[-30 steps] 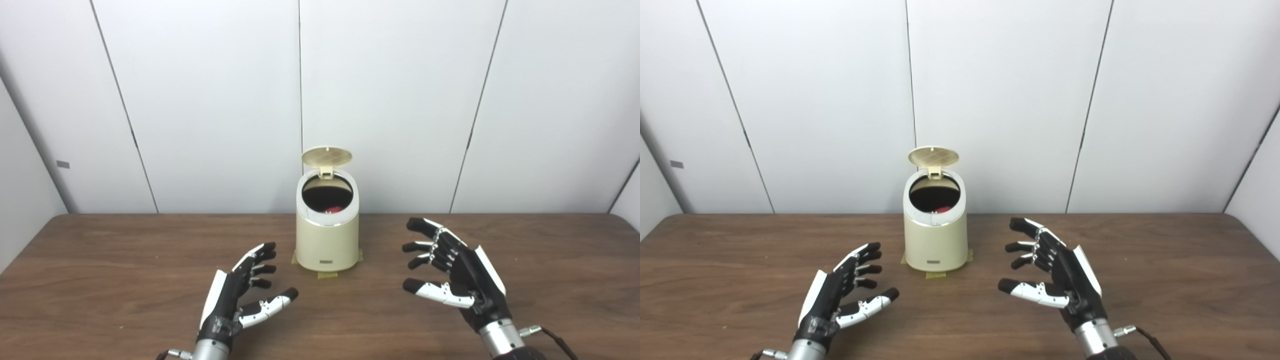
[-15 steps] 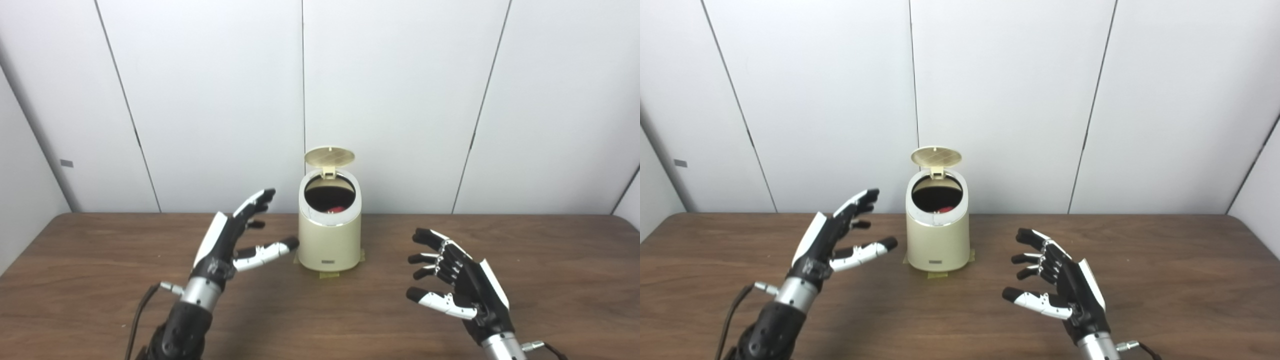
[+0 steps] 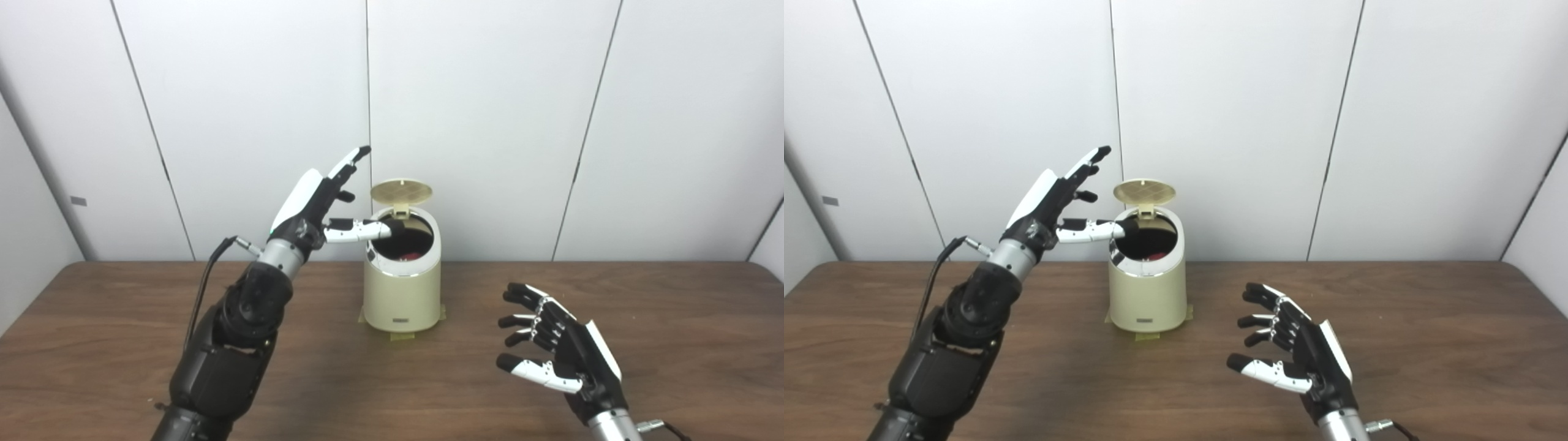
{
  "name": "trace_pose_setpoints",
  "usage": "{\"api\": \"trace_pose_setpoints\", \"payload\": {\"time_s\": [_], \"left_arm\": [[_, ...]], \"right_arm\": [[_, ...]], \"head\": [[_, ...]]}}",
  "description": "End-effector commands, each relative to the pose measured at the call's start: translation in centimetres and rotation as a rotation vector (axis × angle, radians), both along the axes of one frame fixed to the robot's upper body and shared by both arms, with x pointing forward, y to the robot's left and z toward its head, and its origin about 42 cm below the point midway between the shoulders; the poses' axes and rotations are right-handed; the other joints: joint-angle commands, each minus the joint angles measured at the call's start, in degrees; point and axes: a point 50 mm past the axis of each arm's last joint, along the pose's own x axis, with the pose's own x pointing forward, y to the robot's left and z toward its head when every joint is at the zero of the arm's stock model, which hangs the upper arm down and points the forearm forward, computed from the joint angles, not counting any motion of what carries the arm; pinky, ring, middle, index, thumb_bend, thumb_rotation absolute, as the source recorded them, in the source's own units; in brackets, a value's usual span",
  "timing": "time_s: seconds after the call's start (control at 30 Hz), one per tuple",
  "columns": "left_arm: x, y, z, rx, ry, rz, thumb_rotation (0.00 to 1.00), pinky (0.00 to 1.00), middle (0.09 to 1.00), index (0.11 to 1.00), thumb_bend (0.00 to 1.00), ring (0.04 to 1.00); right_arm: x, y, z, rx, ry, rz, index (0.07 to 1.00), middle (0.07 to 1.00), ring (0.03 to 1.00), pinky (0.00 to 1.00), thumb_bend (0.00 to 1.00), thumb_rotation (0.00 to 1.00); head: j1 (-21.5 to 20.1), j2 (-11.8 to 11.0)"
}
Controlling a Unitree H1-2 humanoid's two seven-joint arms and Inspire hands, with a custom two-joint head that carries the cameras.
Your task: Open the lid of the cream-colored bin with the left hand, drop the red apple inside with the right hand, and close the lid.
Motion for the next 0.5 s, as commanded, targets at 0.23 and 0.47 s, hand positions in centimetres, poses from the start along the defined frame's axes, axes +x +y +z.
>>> {"api": "trace_pose_setpoints", "payload": {"time_s": [0.23, 0.47], "left_arm": [[2.7, -1.1, 5.0, 0.182, -0.07, -0.041, 0.42, 0.84, 1.0, 0.997, 0.92, 0.992], [2.5, -0.9, 5.4, 0.352, -0.041, -0.079, 0.37, 0.75, 0.886, 0.85, 0.92, 0.9]], "right_arm": [[0.9, 0.9, 2.5, -0.014, -0.118, 0.009, 0.78, 0.788, 0.62, 0.48, 0.74, 0.32], [1.1, 1.3, 2.5, -0.017, -0.123, 0.012, 0.769, 0.779, 0.607, 0.47, 0.73, 0.34]], "head": [[-0.2, -0.2], [-0.6, -0.4]]}}
